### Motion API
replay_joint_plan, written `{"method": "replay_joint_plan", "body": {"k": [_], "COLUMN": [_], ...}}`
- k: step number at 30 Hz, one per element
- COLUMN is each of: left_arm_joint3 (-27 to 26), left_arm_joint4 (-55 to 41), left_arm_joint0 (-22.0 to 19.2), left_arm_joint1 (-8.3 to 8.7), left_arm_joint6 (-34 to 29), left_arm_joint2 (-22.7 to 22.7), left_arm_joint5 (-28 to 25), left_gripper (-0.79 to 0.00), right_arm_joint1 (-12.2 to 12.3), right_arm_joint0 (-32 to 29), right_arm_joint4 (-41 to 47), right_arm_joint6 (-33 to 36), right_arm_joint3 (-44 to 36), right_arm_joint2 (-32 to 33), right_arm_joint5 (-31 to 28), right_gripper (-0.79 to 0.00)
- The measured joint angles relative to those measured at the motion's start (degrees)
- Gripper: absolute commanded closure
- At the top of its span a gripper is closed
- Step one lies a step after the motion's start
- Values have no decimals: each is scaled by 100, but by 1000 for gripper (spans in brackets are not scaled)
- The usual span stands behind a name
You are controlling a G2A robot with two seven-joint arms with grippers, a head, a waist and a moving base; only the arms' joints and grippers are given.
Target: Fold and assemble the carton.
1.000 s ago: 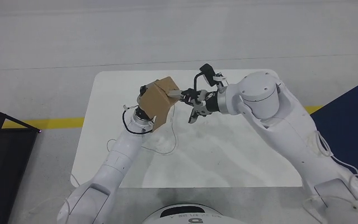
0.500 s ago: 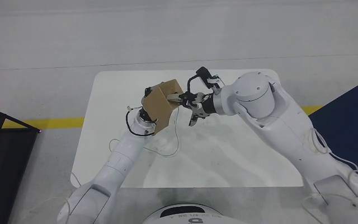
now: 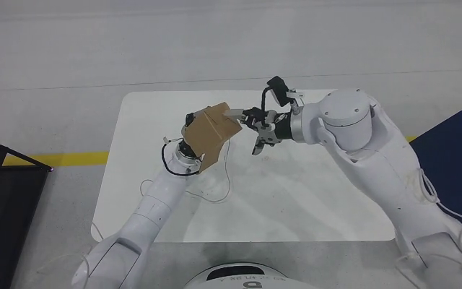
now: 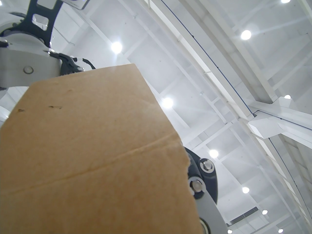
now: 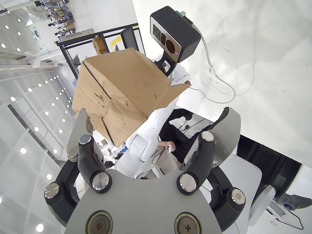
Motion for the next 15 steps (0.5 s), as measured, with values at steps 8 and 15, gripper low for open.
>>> {"method": "replay_joint_plan", "body": {"k": [8, 15], "left_arm_joint3": [-15, -15], "left_arm_joint4": [-12, -12], "left_arm_joint0": [7, 7], "left_arm_joint1": [22, 22], "left_arm_joint6": [7, 7], "left_arm_joint2": [28, 28], "left_arm_joint5": [7, 7], "left_gripper": [0, 0], "right_arm_joint1": [44, 44], "right_arm_joint0": [-85, -85], "right_arm_joint4": [14, 14], "right_arm_joint6": [5, 5], "right_arm_joint3": [-43, -43], "right_arm_joint2": [161, 161], "right_arm_joint5": [-10, -10], "right_gripper": [-785, -785]}}
